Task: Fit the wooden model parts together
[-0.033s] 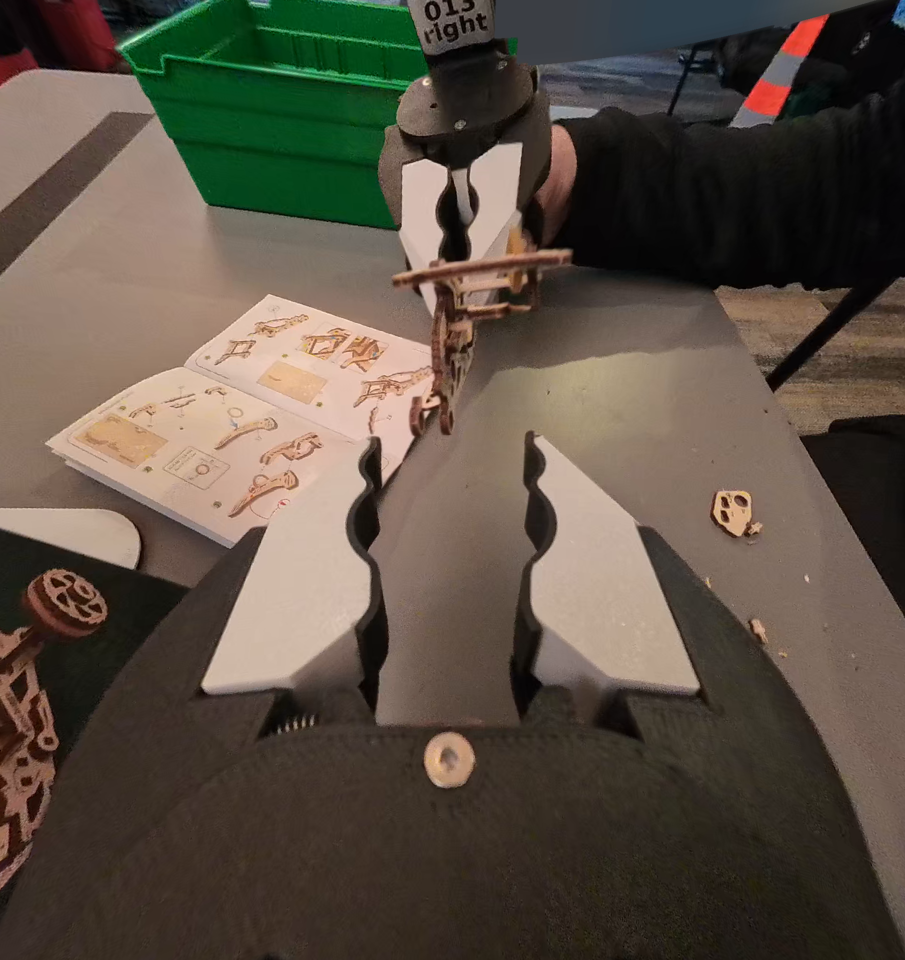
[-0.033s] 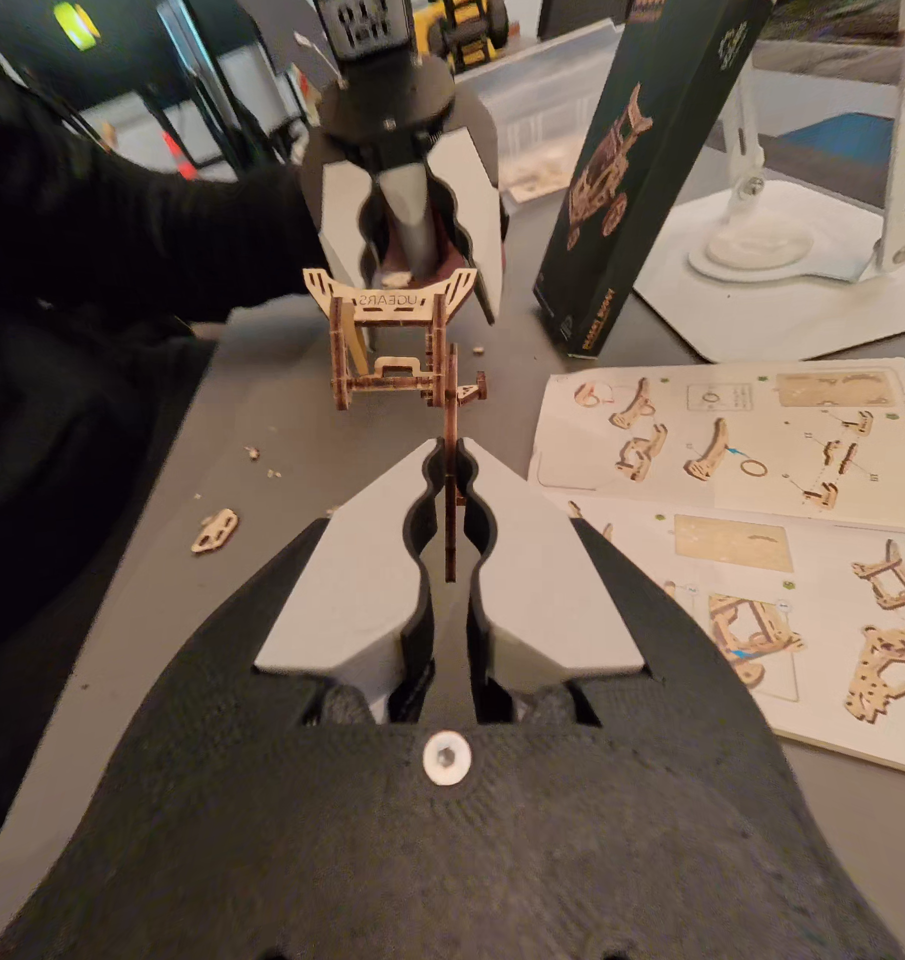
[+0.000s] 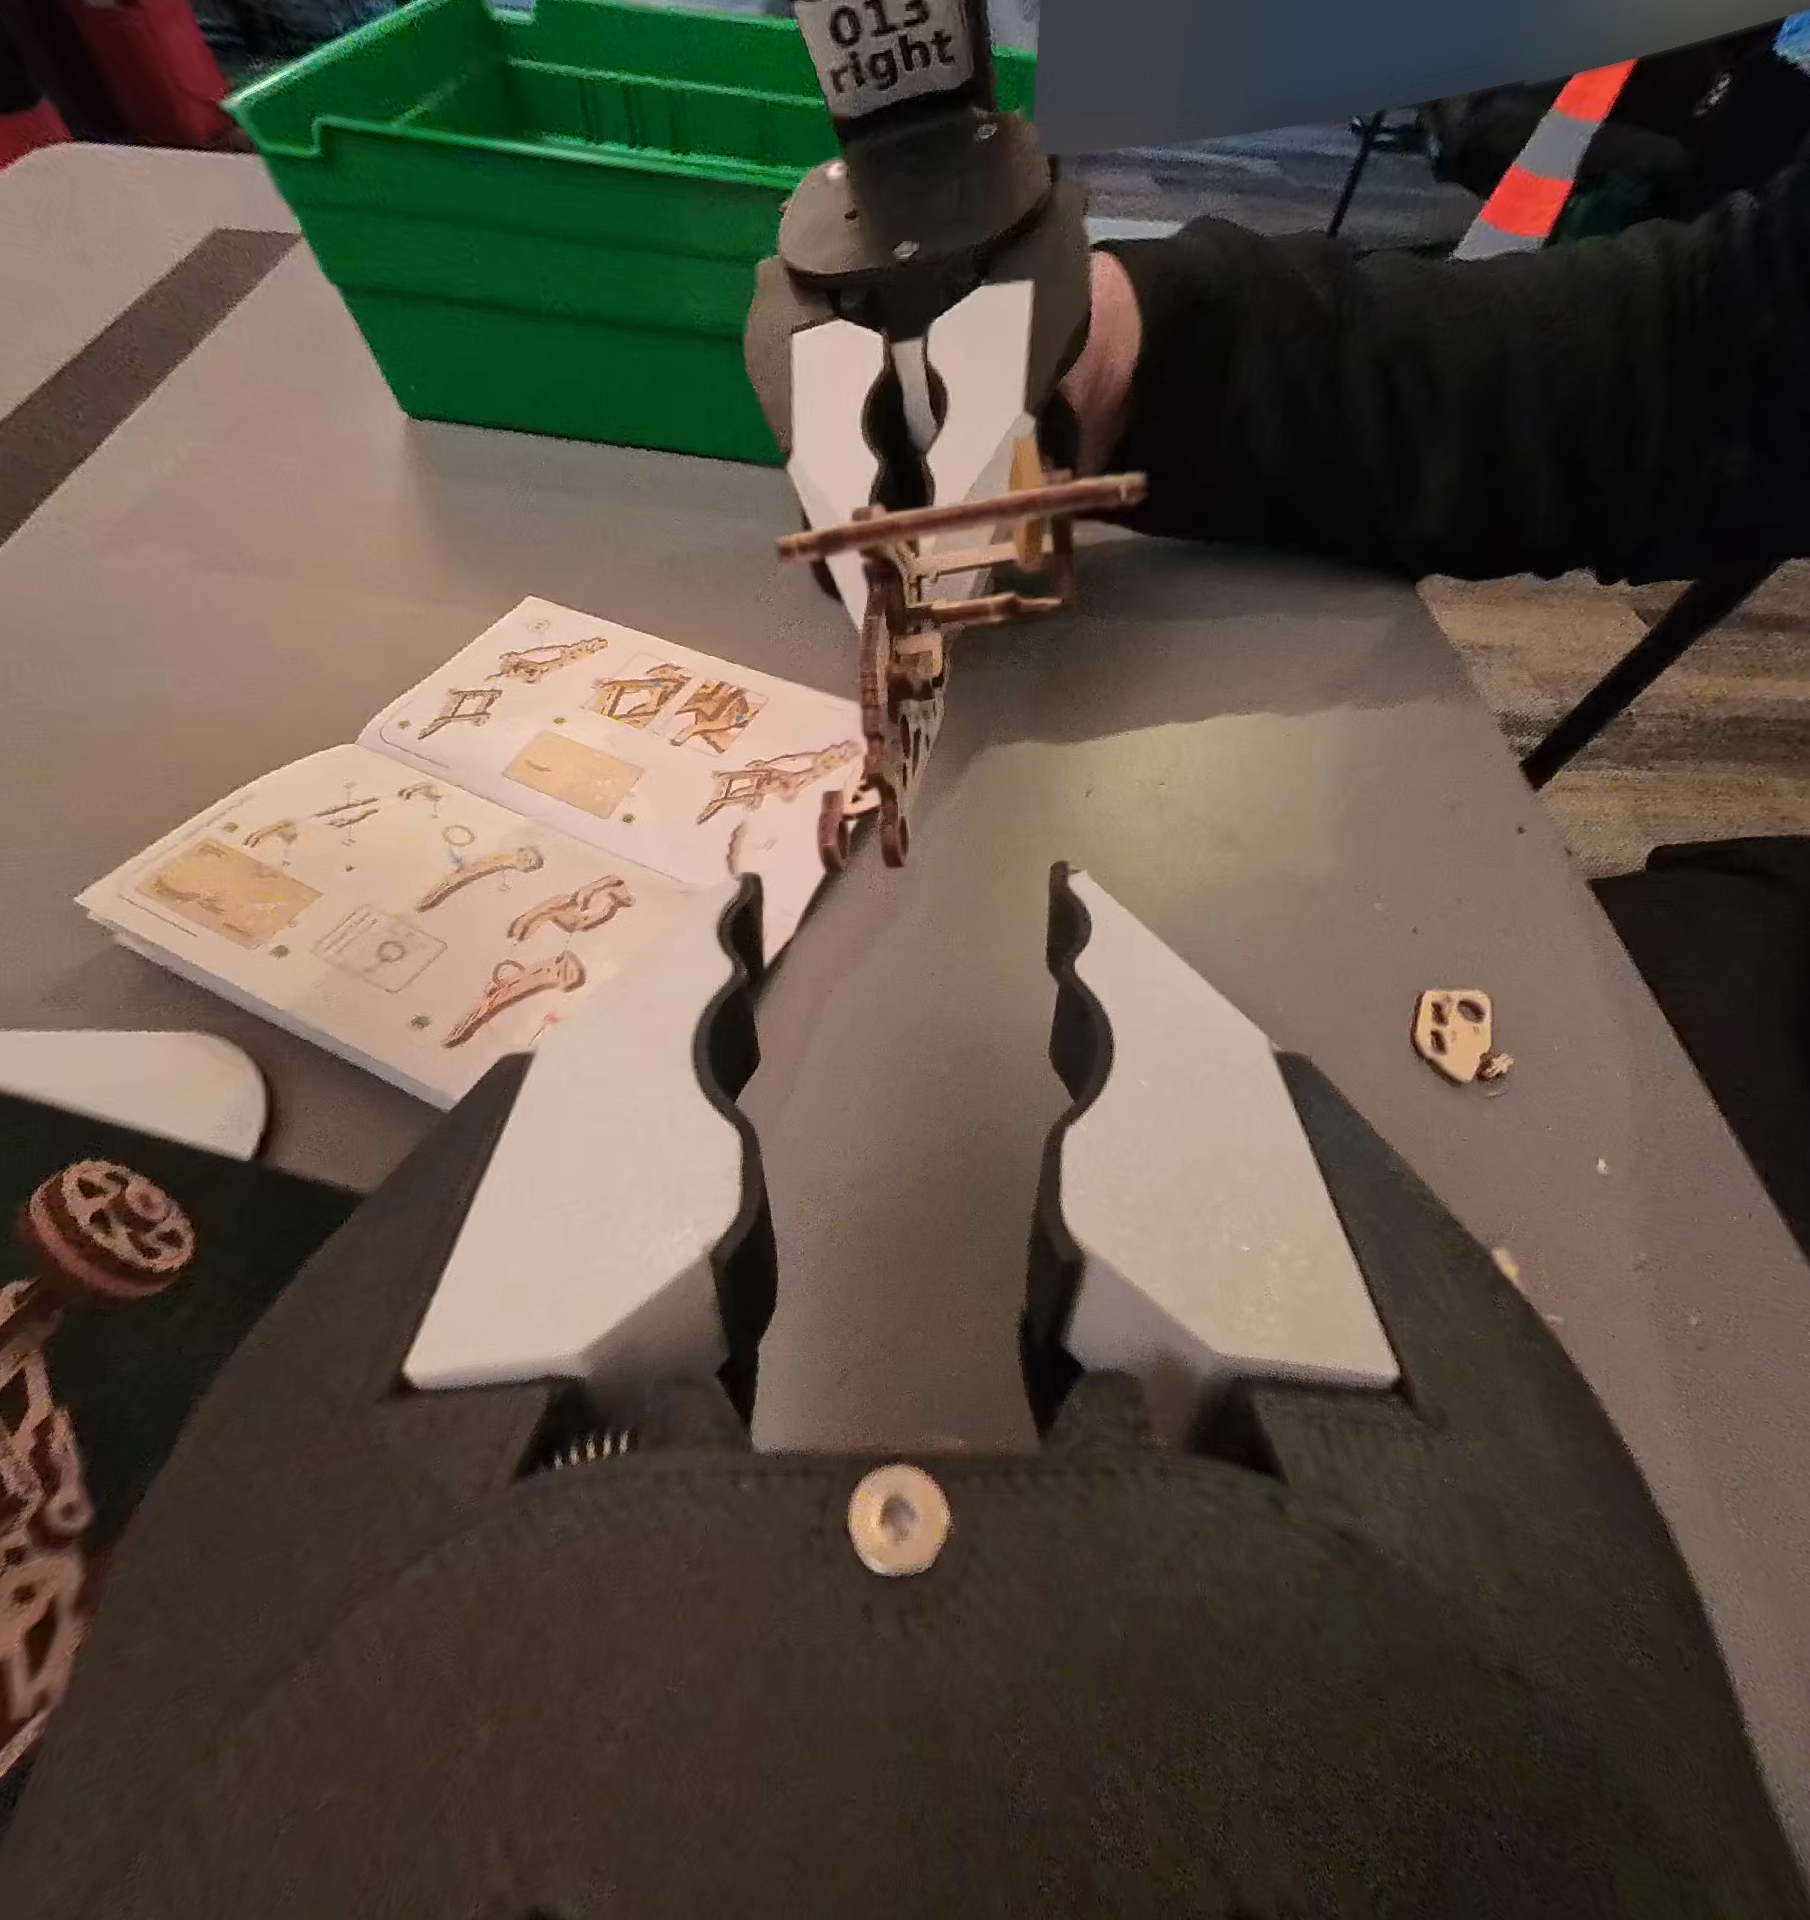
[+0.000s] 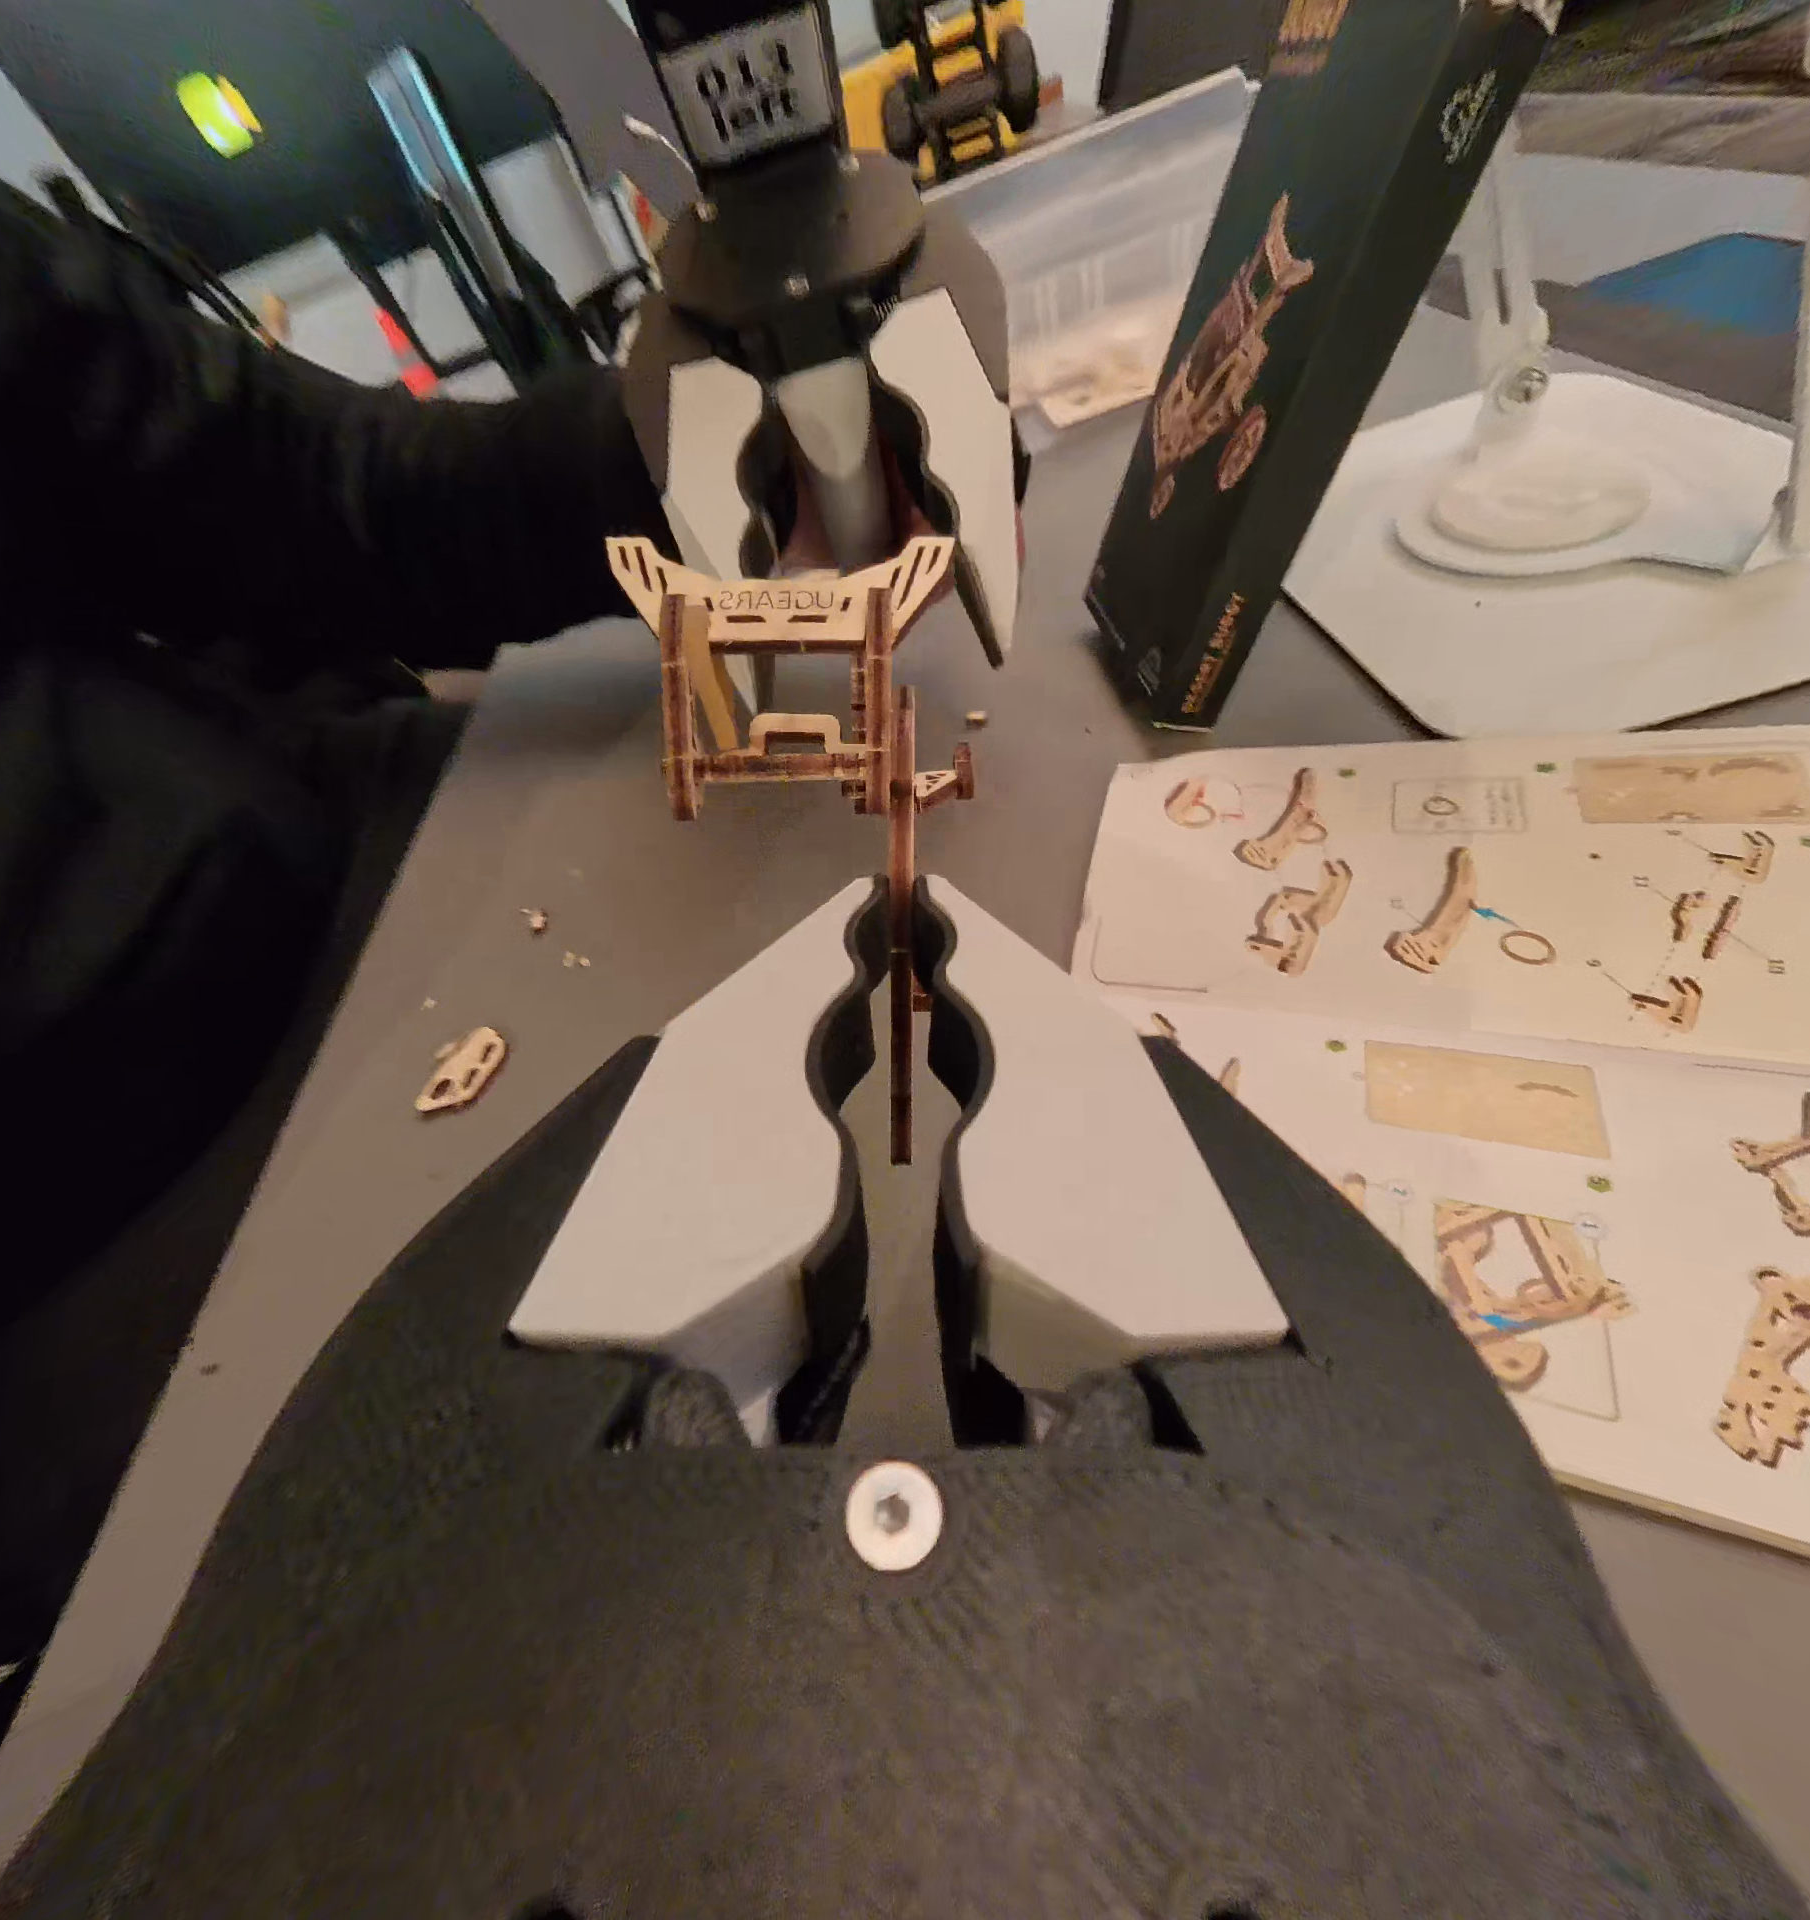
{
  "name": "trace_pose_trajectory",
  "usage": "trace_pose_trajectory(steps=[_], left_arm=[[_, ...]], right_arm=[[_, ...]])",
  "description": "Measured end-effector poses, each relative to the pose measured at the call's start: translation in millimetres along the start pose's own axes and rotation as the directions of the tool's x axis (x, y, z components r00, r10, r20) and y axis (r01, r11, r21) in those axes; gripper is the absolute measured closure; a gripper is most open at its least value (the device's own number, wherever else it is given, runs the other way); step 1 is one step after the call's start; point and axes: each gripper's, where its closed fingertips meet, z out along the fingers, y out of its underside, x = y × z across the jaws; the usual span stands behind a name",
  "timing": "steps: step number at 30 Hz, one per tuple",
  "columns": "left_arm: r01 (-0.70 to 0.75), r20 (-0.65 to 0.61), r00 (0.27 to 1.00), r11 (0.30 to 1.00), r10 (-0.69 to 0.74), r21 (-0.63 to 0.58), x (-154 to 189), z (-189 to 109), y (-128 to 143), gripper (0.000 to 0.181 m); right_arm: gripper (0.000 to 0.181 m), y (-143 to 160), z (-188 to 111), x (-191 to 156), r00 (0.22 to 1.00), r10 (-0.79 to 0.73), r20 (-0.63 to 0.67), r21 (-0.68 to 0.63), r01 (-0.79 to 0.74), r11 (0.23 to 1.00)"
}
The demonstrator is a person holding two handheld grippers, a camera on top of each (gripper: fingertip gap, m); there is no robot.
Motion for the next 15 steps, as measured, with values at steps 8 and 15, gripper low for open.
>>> trace_pose_trajectory(steps=[8, 15], left_arm=[[0.038, -0.024, 0.999, 0.991, -0.035, 0.129, 24, 12, -38, 0.144], [0.137, -0.031, 0.991, 0.961, -0.134, 0.24, 29, 2, -62, 0.161]], right_arm=[[0.181, -29, -3, -25, 0.978, 0.067, 0.199, 0.087, -0.085, 0.993], [0.181, -43, -3, -42, 0.936, 0.127, 0.328, 0.105, -0.169, 0.98]])
